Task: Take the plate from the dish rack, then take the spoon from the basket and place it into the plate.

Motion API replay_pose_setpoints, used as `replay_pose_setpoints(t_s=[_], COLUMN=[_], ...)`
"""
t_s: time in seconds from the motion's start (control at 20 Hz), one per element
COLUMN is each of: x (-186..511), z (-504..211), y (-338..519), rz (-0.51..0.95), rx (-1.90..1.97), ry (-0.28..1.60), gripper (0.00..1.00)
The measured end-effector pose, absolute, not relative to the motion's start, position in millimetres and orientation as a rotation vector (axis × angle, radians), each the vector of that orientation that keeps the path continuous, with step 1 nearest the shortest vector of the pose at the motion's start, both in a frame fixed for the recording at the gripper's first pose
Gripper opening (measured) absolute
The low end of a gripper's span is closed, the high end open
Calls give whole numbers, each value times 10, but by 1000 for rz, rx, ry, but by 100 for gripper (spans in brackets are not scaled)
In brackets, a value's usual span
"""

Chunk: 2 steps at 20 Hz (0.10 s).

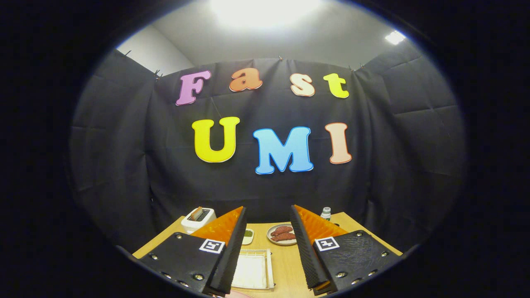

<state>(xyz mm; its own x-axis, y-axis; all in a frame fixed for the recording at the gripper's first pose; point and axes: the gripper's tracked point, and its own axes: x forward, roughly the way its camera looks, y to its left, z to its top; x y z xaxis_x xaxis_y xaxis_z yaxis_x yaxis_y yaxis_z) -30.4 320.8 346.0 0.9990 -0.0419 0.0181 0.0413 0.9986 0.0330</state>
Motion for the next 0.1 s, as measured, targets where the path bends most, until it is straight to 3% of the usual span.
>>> replay_pose_setpoints(t_s=[0.1], x=[-252], z=[3461], y=[3065], rz=[-67], rx=[31], ry=[-18], gripper=[65])
